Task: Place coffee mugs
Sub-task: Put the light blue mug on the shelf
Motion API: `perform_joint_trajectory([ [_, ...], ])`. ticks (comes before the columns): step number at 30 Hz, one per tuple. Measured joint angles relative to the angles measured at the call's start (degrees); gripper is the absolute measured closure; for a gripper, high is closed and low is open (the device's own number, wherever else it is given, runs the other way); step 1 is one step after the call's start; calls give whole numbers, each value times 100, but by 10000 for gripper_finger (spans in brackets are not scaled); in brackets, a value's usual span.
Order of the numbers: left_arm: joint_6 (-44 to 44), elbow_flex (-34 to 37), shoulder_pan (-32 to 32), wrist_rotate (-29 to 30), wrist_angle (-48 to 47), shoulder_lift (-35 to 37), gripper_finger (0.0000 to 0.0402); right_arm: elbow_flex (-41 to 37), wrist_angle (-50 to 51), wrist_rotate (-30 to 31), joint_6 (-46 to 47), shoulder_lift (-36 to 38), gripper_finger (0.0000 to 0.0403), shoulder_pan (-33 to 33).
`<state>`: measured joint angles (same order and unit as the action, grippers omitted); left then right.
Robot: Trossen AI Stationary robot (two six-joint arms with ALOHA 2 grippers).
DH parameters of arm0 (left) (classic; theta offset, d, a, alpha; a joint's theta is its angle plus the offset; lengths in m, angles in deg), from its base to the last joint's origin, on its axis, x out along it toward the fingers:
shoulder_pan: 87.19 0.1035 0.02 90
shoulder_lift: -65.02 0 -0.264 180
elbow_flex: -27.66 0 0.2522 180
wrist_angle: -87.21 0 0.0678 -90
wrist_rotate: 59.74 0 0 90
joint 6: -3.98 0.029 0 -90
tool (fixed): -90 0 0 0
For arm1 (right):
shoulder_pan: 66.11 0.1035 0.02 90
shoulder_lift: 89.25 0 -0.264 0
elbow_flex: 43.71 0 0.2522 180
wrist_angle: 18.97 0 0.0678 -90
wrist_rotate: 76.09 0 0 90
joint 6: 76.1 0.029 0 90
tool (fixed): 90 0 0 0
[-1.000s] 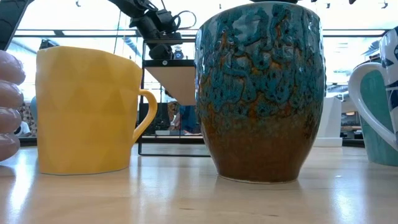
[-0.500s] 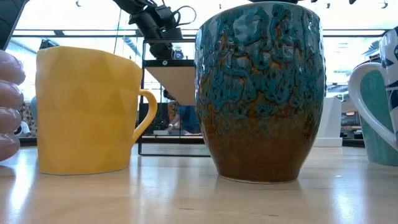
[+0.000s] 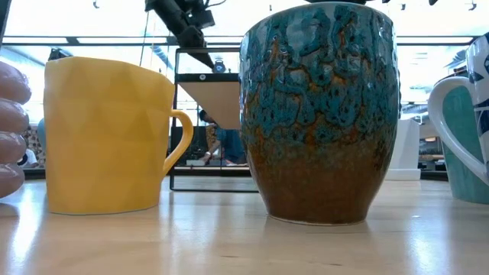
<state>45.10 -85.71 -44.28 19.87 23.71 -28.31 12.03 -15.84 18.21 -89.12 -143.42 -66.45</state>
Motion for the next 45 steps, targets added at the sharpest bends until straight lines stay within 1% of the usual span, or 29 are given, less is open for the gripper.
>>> perform_joint_trajectory([
  [3, -155, 0, -2, -33, -12, 168, 214, 0, 2, 2, 52, 2, 193, 0],
  [5, -329, 0, 9, -168, -100, 301, 214, 0, 10, 0, 84, 2, 193, 0],
  [7, -557, 3, 15, -396, -128, 414, 214, 0, 37, 2, 100, 2, 193, 0],
  [10, -920, 224, 29, -848, -165, 644, 214, 0, 46, 2, 108, 2, 193, 0],
  [13, -1055, 726, -24, -1165, -123, 999, 217, 0, 50, 2, 173, 2, 193, 0],
  [15, -1096, 1188, -93, -1187, -29, 1322, 223, 0, 100, 2, 233, 2, 193, 0],
  [19, -1482, 2216, -300, -1125, 784, 2206, 239, 0, 144, 2, 300, 2, 193, 0],
  [24, -2176, 3334, -749, -789, 1572, 3199, 248, 0, 144, 4, 418, 2, 193, 0],
  [28, -2947, 4130, -1212, -461, 1783, 3813, 249, 0, 149, 4, 557, 2, 193, 0],
  [34, -4040, 5391, -2083, -106, 2101, 4289, 249, 0, 212, 4, 579, 2, 193, 0],
  [36, -4510, 5678, -2431, 150, 2137, 4355, 249, 0, 216, 4, 579, 2, 193, 0],
  [38, -4814, 5844, -2856, 554, 2126, 4362, 249, 0, 241, 5, 579, 2, 193, 0],
  [41, -5270, 5970, -3632, 1491, 2011, 4360, 249, 0, 308, 11, 581, 2, 193, 0],
  [45, -5938, 6041, -4703, 2433, 1972, 4351, 249, -1, 359, 52, 578, 2, 193, 0],
])
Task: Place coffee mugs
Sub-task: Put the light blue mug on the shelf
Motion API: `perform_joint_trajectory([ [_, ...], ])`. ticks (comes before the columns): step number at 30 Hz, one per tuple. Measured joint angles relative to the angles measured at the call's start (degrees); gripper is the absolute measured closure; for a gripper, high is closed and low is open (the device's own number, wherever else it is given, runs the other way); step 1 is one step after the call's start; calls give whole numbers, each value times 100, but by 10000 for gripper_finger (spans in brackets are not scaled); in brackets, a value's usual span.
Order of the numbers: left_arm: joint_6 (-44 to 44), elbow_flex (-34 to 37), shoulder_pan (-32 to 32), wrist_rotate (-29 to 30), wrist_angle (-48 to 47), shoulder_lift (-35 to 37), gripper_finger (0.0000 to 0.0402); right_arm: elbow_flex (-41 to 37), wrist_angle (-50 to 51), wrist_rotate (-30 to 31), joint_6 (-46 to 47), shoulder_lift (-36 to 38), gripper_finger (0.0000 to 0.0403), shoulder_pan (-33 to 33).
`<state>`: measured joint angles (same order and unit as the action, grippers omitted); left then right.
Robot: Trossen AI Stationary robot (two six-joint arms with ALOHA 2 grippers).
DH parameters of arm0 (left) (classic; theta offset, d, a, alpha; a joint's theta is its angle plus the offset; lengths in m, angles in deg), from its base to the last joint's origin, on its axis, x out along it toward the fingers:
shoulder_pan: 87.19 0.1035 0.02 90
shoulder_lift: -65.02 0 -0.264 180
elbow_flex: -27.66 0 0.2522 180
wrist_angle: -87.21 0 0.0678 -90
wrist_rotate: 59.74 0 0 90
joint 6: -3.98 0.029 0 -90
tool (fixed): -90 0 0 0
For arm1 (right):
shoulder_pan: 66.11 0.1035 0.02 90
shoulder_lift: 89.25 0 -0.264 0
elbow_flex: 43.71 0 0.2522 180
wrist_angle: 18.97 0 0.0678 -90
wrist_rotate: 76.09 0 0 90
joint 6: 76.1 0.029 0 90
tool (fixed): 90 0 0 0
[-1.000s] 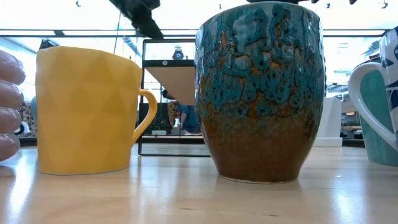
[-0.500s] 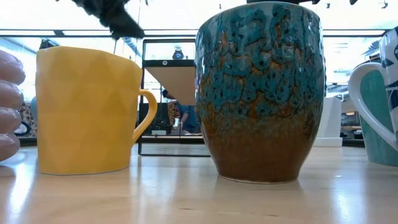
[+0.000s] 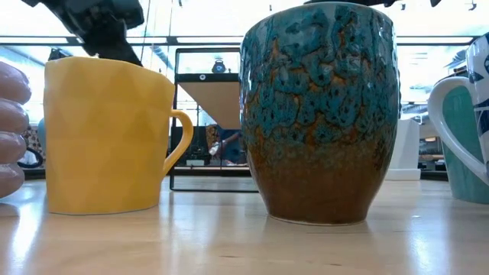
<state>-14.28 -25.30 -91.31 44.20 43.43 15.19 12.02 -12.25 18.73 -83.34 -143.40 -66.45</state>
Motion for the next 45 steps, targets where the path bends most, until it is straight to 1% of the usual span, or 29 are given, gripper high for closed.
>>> perform_joint_trajectory([
  [2, -459, 1, -414, 288, -110, 0, 249, 1, 38, 0, -5, 0, 193, 0],
  [4, -1036, 0, -774, 454, -362, 0, 249, 0, 113, 0, -15, 0, 193, 0],
  [9, -2727, 0, -1522, 536, -973, -2, 249, -1, 262, 0, -94, 0, 193, 0],
  [12, -3502, 0, -2006, 536, -1163, -2, 249, -1, 302, 0, -244, 0, 193, 0],
  [15, -4073, 0, -2359, 536, -1185, -2, 249, -1, 288, 0, -401, 0, 193, 0],
  [19, -4503, 0, -2633, 537, -1223, -2, 249, -1, 250, 0, -621, 0, 193, 0],
  [24, -4751, -2, -2699, 558, -1610, -4, 249, -1, 226, 0, -740, 0, 193, -7],
  [28, -5032, -2, -2528, 579, -2303, -4, 249, -1, 70, 0, -912, 0, 193, -7],
  [30, -5121, -2, -2408, 575, -2473, -4, 249, -1, -5, 1, -989, 0, 193, -7],
  [35, -5148, -2, -2173, 577, -2482, -4, 249, -1, -71, 0, -1084, 0, 193, -27],
  [41, -5565, -2, -1820, 577, -2585, -4, 249, -1, -64, -24, -1063, -9, 193, -72],
  [45, -5607, -2, -1619, 557, -2592, -8, 249, -1, -18, -42, -1048, -10, 196, -72],
])
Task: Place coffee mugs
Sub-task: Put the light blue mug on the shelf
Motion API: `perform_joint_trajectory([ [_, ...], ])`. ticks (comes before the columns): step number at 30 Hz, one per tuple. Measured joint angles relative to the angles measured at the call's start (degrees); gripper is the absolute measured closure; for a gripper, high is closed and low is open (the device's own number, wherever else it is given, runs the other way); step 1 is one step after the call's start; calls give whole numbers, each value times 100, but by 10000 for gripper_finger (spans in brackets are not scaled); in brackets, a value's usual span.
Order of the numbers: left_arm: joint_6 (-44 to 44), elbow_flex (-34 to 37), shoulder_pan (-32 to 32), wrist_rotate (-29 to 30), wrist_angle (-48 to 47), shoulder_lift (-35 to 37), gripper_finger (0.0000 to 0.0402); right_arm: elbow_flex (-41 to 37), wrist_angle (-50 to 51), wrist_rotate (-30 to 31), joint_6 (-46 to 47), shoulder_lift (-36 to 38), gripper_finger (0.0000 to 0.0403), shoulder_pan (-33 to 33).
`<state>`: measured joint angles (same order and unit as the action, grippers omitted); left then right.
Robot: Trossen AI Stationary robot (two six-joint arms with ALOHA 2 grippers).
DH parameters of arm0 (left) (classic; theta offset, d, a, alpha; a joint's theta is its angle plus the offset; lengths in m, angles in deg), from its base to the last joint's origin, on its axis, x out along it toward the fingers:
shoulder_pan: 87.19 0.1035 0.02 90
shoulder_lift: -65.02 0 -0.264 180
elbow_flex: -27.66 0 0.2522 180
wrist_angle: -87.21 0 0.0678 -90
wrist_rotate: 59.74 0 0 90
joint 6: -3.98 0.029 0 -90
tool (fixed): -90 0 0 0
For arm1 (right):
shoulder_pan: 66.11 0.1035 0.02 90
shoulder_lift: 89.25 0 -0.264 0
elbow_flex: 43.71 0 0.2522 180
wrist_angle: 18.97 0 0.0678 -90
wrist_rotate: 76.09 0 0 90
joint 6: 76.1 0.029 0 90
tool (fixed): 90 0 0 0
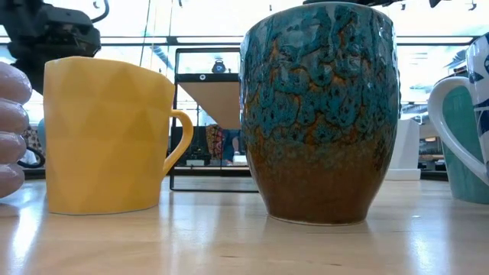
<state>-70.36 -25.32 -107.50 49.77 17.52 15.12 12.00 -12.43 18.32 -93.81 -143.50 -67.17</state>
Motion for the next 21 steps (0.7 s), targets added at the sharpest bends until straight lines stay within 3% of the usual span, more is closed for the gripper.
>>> perform_joint_trajectory([
  [21, 335, 0, 102, -215, 76, -1237, 249, 0, 0, -254, 105, -1, 200, 0],
])
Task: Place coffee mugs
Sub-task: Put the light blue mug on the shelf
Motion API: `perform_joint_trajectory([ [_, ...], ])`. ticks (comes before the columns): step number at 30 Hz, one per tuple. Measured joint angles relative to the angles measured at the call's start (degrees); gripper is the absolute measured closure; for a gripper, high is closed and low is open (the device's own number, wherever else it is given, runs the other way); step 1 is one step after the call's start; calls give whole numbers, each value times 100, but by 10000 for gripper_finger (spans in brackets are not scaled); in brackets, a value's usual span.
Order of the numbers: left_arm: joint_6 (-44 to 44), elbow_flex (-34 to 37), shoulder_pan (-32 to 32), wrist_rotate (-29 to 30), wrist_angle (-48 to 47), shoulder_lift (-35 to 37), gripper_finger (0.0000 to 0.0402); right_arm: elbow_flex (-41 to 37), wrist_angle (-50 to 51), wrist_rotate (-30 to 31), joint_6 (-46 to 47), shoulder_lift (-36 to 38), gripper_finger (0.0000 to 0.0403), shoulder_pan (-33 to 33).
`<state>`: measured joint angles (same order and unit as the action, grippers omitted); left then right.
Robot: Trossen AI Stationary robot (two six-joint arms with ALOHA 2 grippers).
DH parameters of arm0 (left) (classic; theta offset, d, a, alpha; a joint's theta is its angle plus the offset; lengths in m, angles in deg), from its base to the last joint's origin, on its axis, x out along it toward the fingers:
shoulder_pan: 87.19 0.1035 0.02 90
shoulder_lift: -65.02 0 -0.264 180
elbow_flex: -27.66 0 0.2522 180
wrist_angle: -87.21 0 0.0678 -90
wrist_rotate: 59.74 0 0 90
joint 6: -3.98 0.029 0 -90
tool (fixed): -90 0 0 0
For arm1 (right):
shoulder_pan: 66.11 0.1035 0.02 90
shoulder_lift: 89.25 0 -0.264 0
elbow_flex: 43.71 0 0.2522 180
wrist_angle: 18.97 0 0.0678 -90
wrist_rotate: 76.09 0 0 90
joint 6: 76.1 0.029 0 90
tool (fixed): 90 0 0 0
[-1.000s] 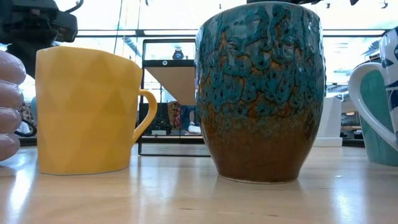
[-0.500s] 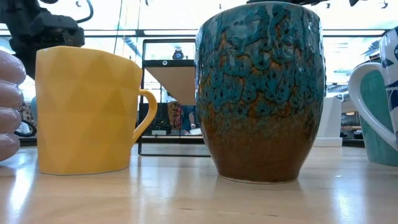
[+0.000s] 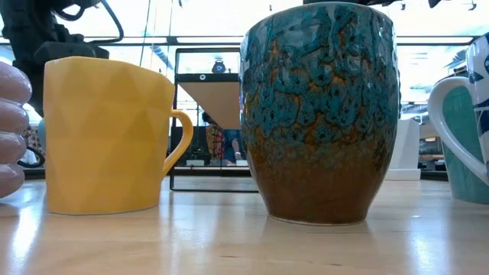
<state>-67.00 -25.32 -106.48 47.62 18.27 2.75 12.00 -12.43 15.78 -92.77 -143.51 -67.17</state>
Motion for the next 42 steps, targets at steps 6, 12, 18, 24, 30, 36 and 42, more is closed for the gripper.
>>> perform_joint_trajectory([
  [6, 513, -7, 101, -34, 59, -323, 269, 0, -12, -2, 0, 0, 200, 0],
  [12, 1427, -7, 433, -67, 131, -395, 324, 0, -46, 0, -15, 0, 200, 0],
  [18, 2488, -28, 749, -113, 313, -371, 368, 0, -43, -2, -22, -2, 200, 0],
  [24, 4162, 2, 978, -92, 828, -374, 351, 0, -44, -2, -22, -2, 200, 0],
  [30, 5258, 3, 1164, -53, 1056, -375, 352, 0, -42, -2, -7, -2, 200, 1],
  [36, 5702, 0, 1207, -75, 1159, -373, 351, 0, -41, -4, -5, -2, 200, 0],
  [42, 5898, 2, 1208, 20, 1194, -375, 328, 0, -40, -4, -1, -2, 200, 0],
])
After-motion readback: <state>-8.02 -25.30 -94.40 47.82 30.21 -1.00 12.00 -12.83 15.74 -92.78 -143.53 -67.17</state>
